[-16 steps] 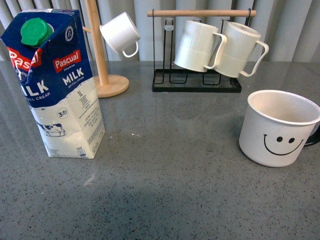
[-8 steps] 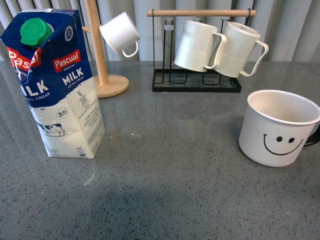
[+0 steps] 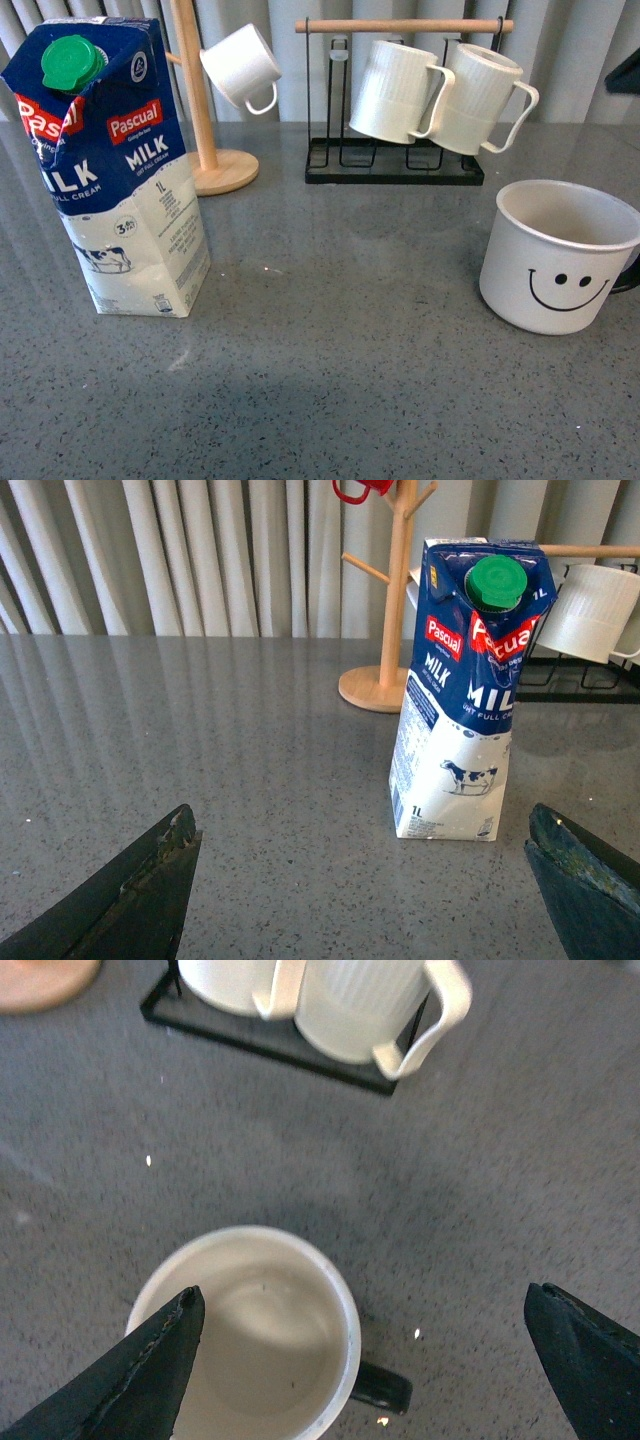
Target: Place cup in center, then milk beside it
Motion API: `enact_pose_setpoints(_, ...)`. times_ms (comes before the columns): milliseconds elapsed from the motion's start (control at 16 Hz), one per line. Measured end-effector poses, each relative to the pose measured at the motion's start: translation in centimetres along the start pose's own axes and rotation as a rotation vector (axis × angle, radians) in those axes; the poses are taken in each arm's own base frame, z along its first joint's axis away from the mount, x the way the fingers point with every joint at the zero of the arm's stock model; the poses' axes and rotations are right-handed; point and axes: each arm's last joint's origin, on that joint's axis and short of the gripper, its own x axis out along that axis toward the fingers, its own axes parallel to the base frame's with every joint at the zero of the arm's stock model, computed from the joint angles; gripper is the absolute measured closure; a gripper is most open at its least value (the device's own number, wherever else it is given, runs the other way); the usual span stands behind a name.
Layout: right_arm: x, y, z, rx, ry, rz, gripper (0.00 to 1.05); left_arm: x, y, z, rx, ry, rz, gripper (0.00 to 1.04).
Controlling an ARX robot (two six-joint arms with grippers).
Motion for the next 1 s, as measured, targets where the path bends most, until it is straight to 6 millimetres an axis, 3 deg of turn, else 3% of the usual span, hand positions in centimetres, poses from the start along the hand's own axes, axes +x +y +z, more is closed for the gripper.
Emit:
enact_pose_setpoints(312,4.0,-0.5,-2.0,-0.062,0.246,0.042,0.07,0.0,0.0,0.0,0.000,0.000,0.000,0.07)
enact_pose_setpoints(688,6.5,-0.3,-2.3,-0.068,0.308,0.070,0.10,0.0,0.0,0.0,0.000,0.000,0.000,0.07)
enact_pose_setpoints(1000,6.5,-0.2,-2.3,-0.073,0.311,0.074,0.63,0.0,0.0,0.0,0.000,0.000,0.000,0.07)
